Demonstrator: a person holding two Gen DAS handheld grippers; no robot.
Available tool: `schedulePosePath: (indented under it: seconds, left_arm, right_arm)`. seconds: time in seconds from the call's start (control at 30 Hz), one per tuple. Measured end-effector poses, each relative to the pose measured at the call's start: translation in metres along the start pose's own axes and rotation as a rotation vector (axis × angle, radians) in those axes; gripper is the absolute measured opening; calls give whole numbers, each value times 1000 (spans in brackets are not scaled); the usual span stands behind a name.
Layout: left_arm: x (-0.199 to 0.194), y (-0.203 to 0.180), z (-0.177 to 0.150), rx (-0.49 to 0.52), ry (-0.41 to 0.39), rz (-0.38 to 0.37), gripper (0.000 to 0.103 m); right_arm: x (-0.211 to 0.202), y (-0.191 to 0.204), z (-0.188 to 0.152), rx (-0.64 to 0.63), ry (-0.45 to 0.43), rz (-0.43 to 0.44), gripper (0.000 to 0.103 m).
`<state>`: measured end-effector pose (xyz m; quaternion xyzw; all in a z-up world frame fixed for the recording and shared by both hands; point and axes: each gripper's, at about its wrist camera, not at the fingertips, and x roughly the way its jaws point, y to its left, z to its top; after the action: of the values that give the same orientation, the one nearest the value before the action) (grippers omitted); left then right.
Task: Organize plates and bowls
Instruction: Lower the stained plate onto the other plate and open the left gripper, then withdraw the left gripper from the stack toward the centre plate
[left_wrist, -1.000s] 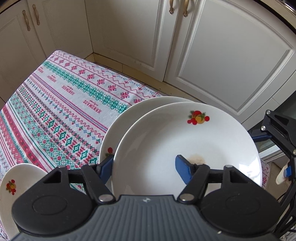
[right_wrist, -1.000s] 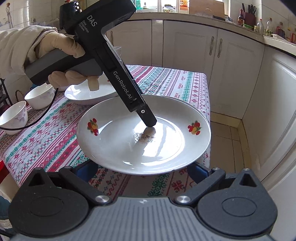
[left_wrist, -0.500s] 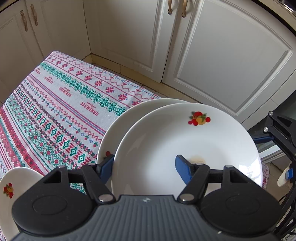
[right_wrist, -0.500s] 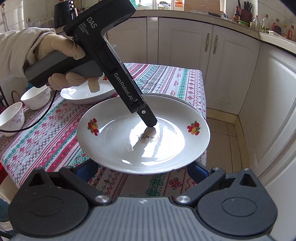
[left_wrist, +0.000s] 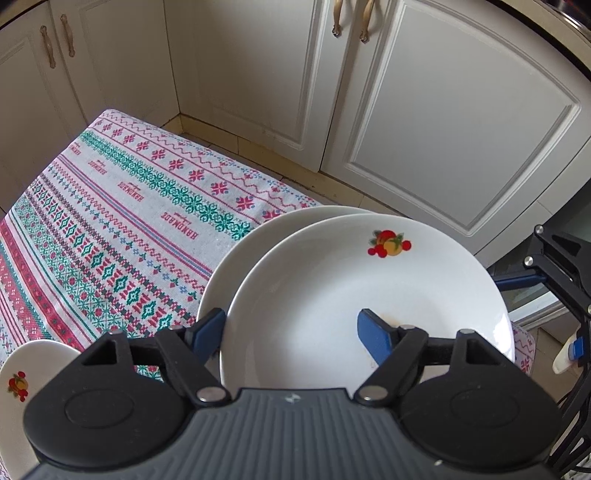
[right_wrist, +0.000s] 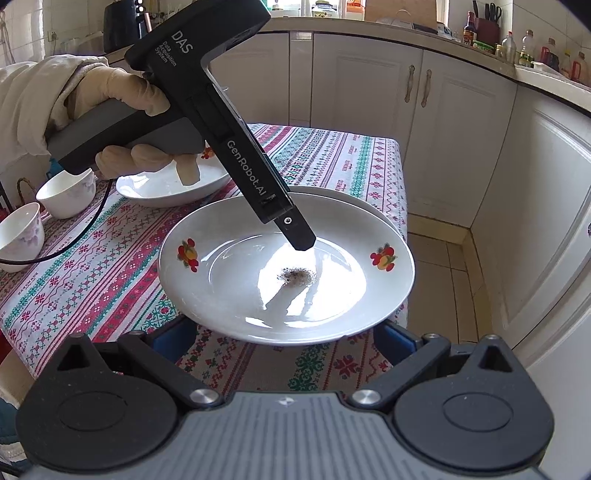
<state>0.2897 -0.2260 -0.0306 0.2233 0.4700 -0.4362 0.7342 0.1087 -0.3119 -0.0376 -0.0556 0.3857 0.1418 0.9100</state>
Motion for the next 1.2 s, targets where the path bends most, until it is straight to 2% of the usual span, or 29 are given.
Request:
schedulePosePath:
  seconds: [0.67, 0.8, 0.87, 1.0, 1.2]
  left_arm:
    - [-5, -1, -2, 3, -35, 18, 79]
    - [-9, 0, -4, 7, -50, 38, 87]
    - [-8, 1, -5, 6, -48, 52, 88]
    - [-13, 5, -10, -26, -60, 54, 88]
    - [-53, -5, -30, -40, -166, 121, 88]
  right_arm:
    - [9, 6, 8, -6, 78, -56, 103]
    - [12, 7, 13, -35, 109, -77, 103]
    - [13, 6, 13, -39, 114, -78, 103]
    - [8, 6, 13, -24, 90, -64, 103]
    - [-12, 12, 13, -11, 29, -85, 103]
